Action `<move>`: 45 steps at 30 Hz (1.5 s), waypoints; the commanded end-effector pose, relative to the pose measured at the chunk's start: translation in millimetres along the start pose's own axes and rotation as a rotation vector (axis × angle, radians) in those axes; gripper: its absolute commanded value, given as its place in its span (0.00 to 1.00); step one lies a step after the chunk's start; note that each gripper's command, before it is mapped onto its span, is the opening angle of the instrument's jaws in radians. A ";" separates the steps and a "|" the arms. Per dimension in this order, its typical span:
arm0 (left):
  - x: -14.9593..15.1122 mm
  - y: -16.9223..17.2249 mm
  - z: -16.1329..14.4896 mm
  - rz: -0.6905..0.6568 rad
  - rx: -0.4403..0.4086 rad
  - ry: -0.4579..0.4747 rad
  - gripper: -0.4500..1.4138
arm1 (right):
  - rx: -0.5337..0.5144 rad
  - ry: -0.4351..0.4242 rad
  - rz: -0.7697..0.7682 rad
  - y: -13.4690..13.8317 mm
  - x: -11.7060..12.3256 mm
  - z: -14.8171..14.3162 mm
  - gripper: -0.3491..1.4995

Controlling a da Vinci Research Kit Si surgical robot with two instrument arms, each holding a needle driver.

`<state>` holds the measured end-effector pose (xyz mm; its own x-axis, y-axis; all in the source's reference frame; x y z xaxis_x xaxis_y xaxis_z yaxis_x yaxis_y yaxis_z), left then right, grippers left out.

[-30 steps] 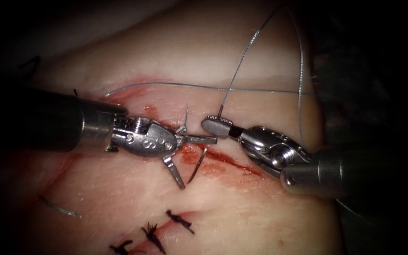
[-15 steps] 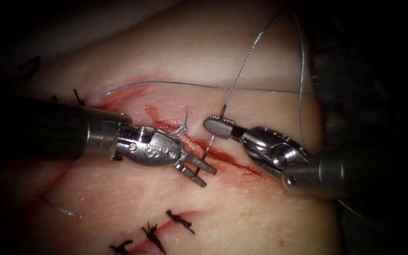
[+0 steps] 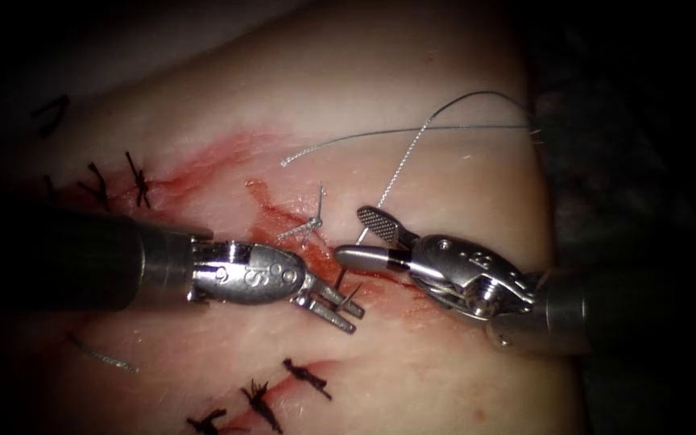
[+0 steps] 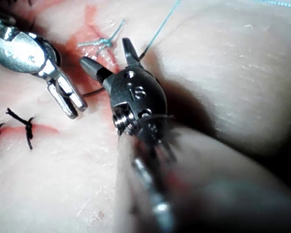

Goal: Wound Closure

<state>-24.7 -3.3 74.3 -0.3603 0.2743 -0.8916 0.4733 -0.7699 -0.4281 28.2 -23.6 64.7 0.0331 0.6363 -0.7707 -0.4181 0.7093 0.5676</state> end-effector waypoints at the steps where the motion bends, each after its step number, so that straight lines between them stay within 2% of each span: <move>1: -0.3 -0.1 0.6 -0.023 -0.007 0.013 0.00 | -0.001 0.003 -0.043 0.1 -0.3 0.6 0.97; 3: -0.3 0.1 0.6 -0.080 -0.023 0.052 0.00 | -0.001 -0.002 -0.101 0.2 -0.2 0.2 0.97; 6: 0.2 0.1 0.4 -0.265 -0.028 0.176 0.00 | -0.009 -0.040 -0.193 0.5 0.2 -0.4 0.93; 11: 3.1 0.2 -1.2 -0.824 0.053 0.328 0.00 | -0.026 -0.053 -0.263 1.1 0.9 0.5 0.91; 15: 6.6 -0.7 -3.2 -1.109 0.080 0.424 0.00 | -0.028 -0.038 -0.276 1.3 1.2 1.0 0.91; 17: 8.2 -1.3 -4.3 -1.251 0.047 0.518 0.00 | -0.030 -0.035 -0.292 1.4 1.4 1.1 0.90; 19: 9.1 -1.6 -5.2 -1.395 0.042 0.600 0.00 | -0.033 -0.035 -0.301 1.3 1.6 1.3 0.86; 20: 9.6 -1.7 -5.7 -1.512 0.043 0.652 0.00 | -0.034 -0.036 -0.318 1.2 1.7 1.5 0.86; 23: 10.1 -1.7 -6.7 -1.629 0.067 0.739 0.00 | -0.036 -0.037 -0.357 1.0 1.9 2.3 0.75; 24: 10.2 -1.8 -7.3 -1.678 0.067 0.775 0.00 | -0.019 -0.041 -0.361 0.8 2.0 2.7 0.67; 25: 10.4 -1.9 -7.8 -1.710 0.050 0.812 0.00 | 0.005 -0.045 -0.360 0.7 2.0 3.1 0.66; 26: 10.6 -2.0 -8.4 -1.731 0.040 0.850 0.00 | 0.033 -0.050 -0.360 0.6 2.1 3.4 0.62; 28: 11.0 -2.2 -9.9 -1.738 0.034 0.929 0.00 | 0.136 -0.068 -0.361 0.2 2.1 4.1 0.17; 29: 11.2 -2.3 -10.5 -1.734 0.032 0.962 0.00 | 0.203 -0.080 -0.362 0.0 2.1 4.4 0.00; 33: 11.4 -2.4 -13.1 -1.688 -0.024 1.146 0.00 | 0.521 -0.139 -0.367 -1.7 2.0 5.5 0.00; 35: 11.5 -2.3 -14.3 -1.677 -0.032 1.193 0.00 | 0.637 -0.159 -0.372 -2.7 2.0 5.7 0.00; 37: 11.8 -2.3 -15.7 -1.607 0.003 1.221 0.00 | 0.750 -0.187 -0.353 -3.7 2.0 5.5 0.00; 39: 12.1 -2.3 -17.2 -1.550 0.030 1.244 0.00 | 0.814 -0.207 -0.329 -4.7 2.0 5.3 0.00; 40: 12.4 -2.5 -19.0 -1.445 0.096 1.254 0.00 | 0.882 -0.217 -0.306 -5.7 2.1 4.8 0.00; 42: 12.6 -2.5 -21.7 -1.338 0.153 1.280 0.00 | 0.962 -0.253 -0.241 -7.2 2.0 3.7 0.00; 45: 12.5 -2.4 -24.5 -1.255 0.220 1.276 0.00 | 1.026 -0.284 -0.219 -8.5 1.9 2.3 0.00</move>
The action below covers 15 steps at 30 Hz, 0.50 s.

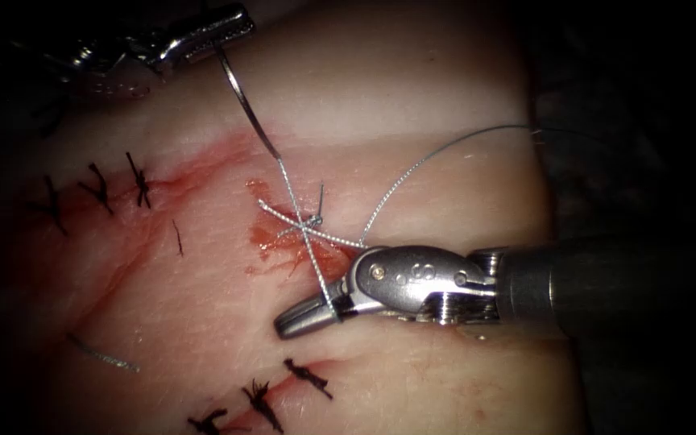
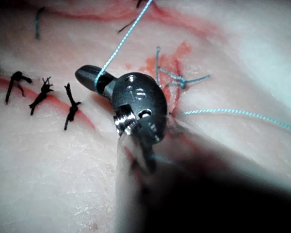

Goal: Wound Closure

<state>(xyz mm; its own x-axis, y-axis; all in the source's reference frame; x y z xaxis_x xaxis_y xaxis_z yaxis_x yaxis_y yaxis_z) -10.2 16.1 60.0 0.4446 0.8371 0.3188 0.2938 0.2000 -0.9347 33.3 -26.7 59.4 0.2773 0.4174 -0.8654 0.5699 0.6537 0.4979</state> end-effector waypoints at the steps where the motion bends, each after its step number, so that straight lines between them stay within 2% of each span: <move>1: 0.7 -0.2 -0.1 0.030 0.004 0.005 0.00 | 0.007 -0.001 0.017 -1.1 0.1 1.2 0.00; 7: 6.2 4.2 -3.6 0.156 0.019 0.073 0.00 | 0.052 -0.024 0.194 -6.6 0.6 1.5 0.00; 11: 9.2 5.9 -6.1 0.270 0.044 0.103 0.00 | 0.065 -0.036 0.337 -10.3 0.7 1.3 0.00; 15: 11.9 6.7 -8.7 0.352 0.079 0.162 0.00 | 0.090 -0.050 0.409 -12.5 0.8 0.5 0.00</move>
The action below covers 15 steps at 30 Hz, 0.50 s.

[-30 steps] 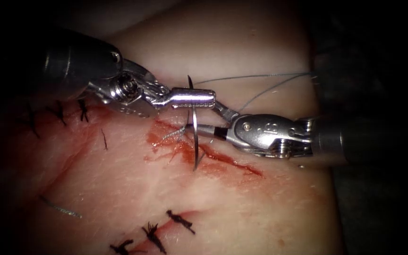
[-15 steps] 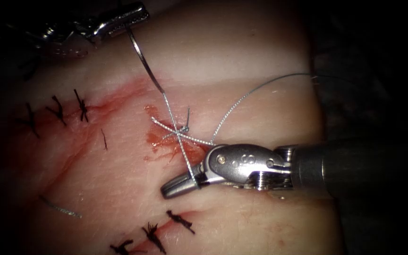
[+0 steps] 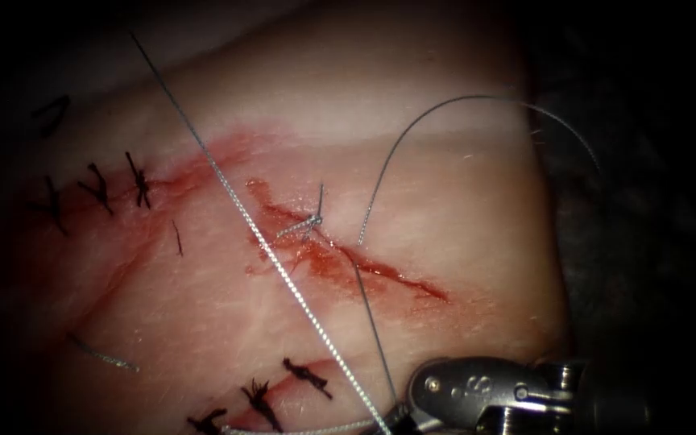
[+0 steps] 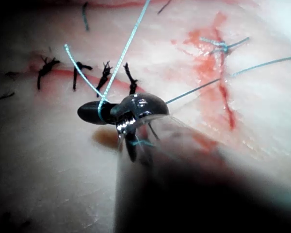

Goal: Wound Closure

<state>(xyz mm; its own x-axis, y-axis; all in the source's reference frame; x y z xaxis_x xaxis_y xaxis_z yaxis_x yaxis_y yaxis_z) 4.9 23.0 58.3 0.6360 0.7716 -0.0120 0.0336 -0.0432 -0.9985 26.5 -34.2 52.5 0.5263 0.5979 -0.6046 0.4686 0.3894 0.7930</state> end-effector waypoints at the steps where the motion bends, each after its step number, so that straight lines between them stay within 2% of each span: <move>1: 0.3 -0.7 0.0 0.025 0.015 0.006 0.00 | 0.010 -0.006 0.033 -0.6 -0.5 0.4 0.00; 6: 3.1 -1.2 -2.0 0.185 0.129 0.035 0.00 | 0.005 -0.036 0.121 -3.0 -2.4 -1.4 0.00; 13: 6.6 -1.7 -6.2 0.468 0.412 0.077 0.00 | 0.016 -0.076 0.201 -5.6 -3.5 -3.1 0.00; 15: 6.9 -1.5 -6.3 0.476 0.432 0.089 0.00 | 0.006 -0.068 0.203 -5.8 -3.2 -3.1 0.00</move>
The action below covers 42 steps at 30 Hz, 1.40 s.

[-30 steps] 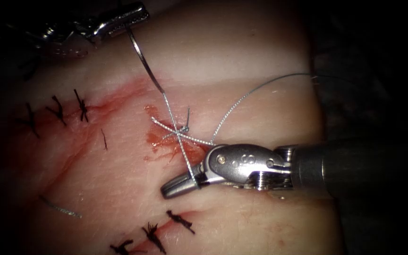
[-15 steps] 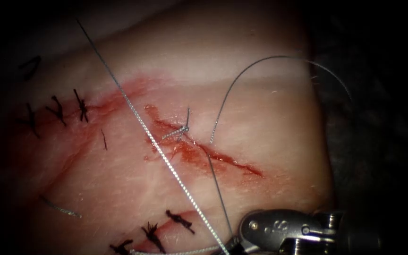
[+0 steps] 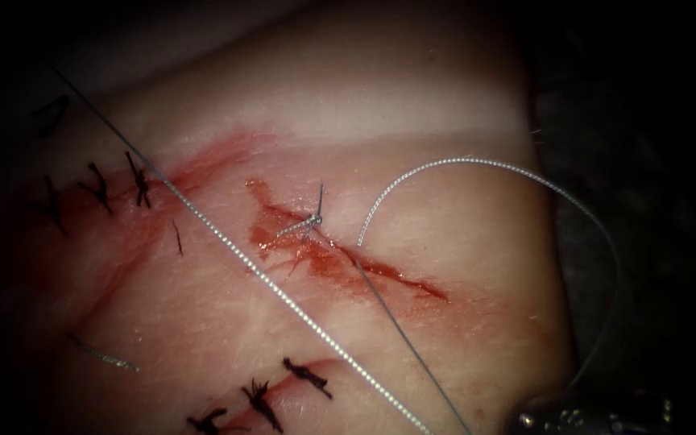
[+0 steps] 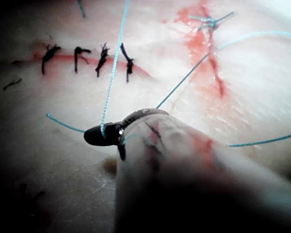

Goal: Wound Closure

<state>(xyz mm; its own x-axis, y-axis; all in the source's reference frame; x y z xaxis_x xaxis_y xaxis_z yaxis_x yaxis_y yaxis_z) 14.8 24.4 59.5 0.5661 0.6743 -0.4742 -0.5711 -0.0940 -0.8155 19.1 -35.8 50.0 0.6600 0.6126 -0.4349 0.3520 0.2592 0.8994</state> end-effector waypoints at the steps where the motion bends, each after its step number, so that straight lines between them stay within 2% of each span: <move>1: -0.5 0.0 0.5 -0.001 -0.006 -0.004 0.00 | -0.001 0.006 0.000 0.3 0.6 0.8 0.00; 4: -1.4 1.1 0.9 -0.027 -0.047 -0.027 0.00 | -0.013 0.029 0.006 0.4 1.4 0.5 0.00; 7: -4.1 3.3 2.3 -0.117 -0.130 -0.097 0.00 | -0.071 0.103 -0.028 1.1 3.0 0.1 0.00; 8: -5.6 4.3 3.1 -0.131 -0.175 -0.146 0.00 | -0.094 0.131 -0.040 1.5 3.6 0.0 0.00; 10: -8.2 5.8 4.2 -0.178 -0.239 -0.212 0.00 | -0.153 0.200 -0.056 2.4 5.5 -0.4 0.19; 11: -9.7 6.6 4.7 -0.196 -0.272 -0.244 0.00 | -0.180 0.231 -0.064 2.8 6.5 -0.8 0.24; 14: -14.2 8.9 5.8 -0.234 -0.363 -0.342 0.00 | -0.272 0.339 -0.048 3.9 9.6 -2.2 0.25; 16: -16.8 10.5 6.3 -0.241 -0.415 -0.408 0.00 | -0.358 0.439 -0.016 4.6 11.6 -3.5 0.30; 18: -18.7 11.8 6.6 -0.246 -0.457 -0.462 0.00 | -0.468 0.543 0.021 5.0 13.0 -5.0 0.25; 21: -20.3 13.2 6.9 -0.261 -0.498 -0.518 0.00 | -0.591 0.622 0.142 5.5 13.9 -6.6 0.23; 23: -20.8 13.8 6.9 -0.264 -0.513 -0.537 0.00 | -0.715 0.578 0.237 6.0 14.0 -7.0 0.26; 24: -21.0 14.1 6.9 -0.265 -0.519 -0.545 0.00 | -0.774 0.537 0.254 6.2 13.9 -7.0 0.25; 25: -21.1 14.2 6.9 -0.266 -0.527 -0.553 0.00 | -0.851 0.495 0.316 6.5 13.9 -6.7 0.31; 26: -21.2 14.3 6.9 -0.267 -0.535 -0.562 0.00 | -0.906 0.459 0.345 6.7 13.9 -6.5 0.59; 27: -21.2 14.3 6.9 -0.268 -0.538 -0.565 0.00 | -0.951 0.428 0.367 6.9 13.9 -6.3 0.70; 28: -21.2 14.3 6.9 -0.269 -0.543 -0.571 0.00 | -0.988 0.414 0.427 7.1 13.8 -6.0 0.71; 31: -21.0 14.3 6.9 -0.272 -0.557 -0.587 0.00 | -0.958 0.428 0.549 7.1 12.6 -4.8 0.80; 33: -21.0 14.4 6.9 -0.273 -0.564 -0.594 0.00 | -0.922 0.407 0.576 7.2 11.7 -3.9 0.82; 36: -21.1 14.7 7.0 -0.276 -0.571 -0.602 0.00 | -0.867 0.369 0.618 7.5 10.1 -2.1 0.77; 39: -21.4 15.3 7.1 -0.254 -0.595 -0.614 0.00 | -0.834 0.333 0.635 8.2 8.8 -0.1 0.68; 42: -21.9 15.8 7.2 -0.245 -0.618 -0.631 0.00 | -0.831 0.315 0.627 9.2 8.1 1.3 0.66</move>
<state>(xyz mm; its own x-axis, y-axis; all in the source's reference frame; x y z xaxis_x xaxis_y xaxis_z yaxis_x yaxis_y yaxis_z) -10.7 13.4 58.7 0.0874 0.9851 -0.1481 0.0497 -0.1528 -0.9870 27.8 -29.0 54.4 0.3203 0.9464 0.0410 -0.6288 0.1801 0.7564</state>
